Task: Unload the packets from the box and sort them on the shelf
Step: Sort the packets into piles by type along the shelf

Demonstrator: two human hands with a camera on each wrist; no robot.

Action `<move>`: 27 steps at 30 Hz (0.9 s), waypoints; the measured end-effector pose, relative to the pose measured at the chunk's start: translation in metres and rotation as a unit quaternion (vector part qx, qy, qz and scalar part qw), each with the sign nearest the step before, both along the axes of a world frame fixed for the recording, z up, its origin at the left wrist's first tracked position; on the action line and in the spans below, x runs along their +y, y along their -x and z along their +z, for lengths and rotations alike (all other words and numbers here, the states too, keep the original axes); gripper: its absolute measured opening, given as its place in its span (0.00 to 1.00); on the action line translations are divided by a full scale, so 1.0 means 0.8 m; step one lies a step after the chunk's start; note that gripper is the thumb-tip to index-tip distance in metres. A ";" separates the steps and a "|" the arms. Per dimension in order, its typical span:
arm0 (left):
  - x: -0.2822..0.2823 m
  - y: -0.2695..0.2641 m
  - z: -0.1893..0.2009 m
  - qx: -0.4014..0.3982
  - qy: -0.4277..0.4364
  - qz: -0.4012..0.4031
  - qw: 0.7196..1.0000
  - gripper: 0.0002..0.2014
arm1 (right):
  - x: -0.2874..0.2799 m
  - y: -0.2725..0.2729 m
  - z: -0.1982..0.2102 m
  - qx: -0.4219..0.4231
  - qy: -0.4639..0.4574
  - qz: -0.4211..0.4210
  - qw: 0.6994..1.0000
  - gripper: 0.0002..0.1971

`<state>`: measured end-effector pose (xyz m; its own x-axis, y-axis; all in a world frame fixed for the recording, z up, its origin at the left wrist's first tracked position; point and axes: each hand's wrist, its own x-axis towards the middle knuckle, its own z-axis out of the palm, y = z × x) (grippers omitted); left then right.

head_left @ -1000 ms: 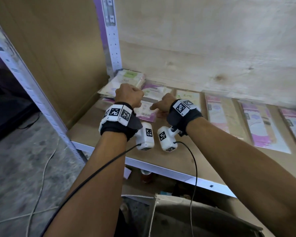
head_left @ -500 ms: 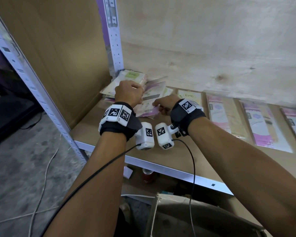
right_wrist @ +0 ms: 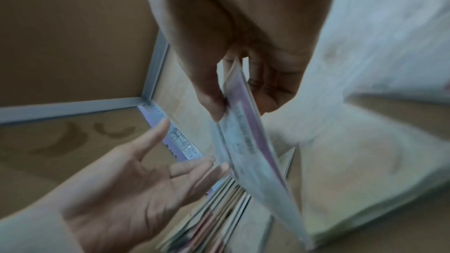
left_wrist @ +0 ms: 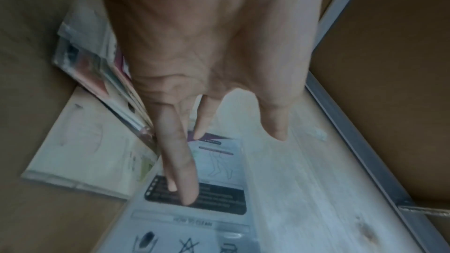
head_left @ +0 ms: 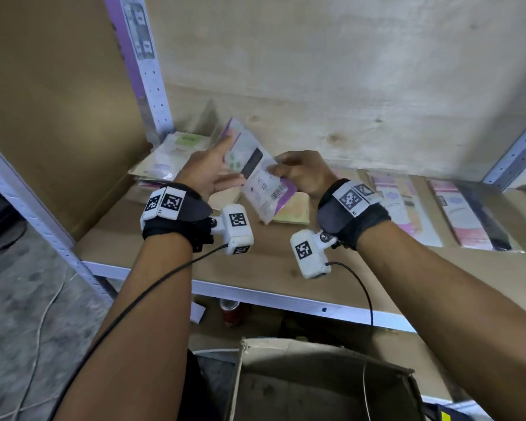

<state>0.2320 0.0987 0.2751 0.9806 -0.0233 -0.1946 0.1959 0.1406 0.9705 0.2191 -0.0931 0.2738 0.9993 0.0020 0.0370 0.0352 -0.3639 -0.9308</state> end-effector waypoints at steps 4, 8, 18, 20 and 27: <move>-0.026 0.016 0.006 -0.041 0.046 -0.044 0.997 0.40 | -0.026 0.033 0.012 -0.075 0.077 0.024 0.994 0.04; -0.054 0.026 0.007 -0.073 0.098 -0.055 0.991 0.37 | -0.052 0.061 0.013 -0.157 0.175 0.034 0.971 0.10; -0.104 0.031 -0.016 -0.080 0.090 -0.042 0.992 0.11 | -0.133 0.093 -0.007 -0.127 0.225 0.051 0.965 0.24; -0.110 0.032 -0.020 -0.071 0.083 -0.049 0.993 0.10 | -0.153 0.094 -0.013 -0.122 0.183 0.013 0.975 0.21; -0.138 0.035 -0.033 -0.035 0.054 -0.135 0.989 0.12 | -0.205 0.094 -0.038 0.030 -0.051 -0.021 0.998 0.17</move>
<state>0.2042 -0.0116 0.2490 0.9466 -0.3036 -0.1087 0.1734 0.1949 0.9654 0.1436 -0.2569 0.2436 0.9988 -0.0416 -0.0246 -0.0349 -0.2673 -0.9630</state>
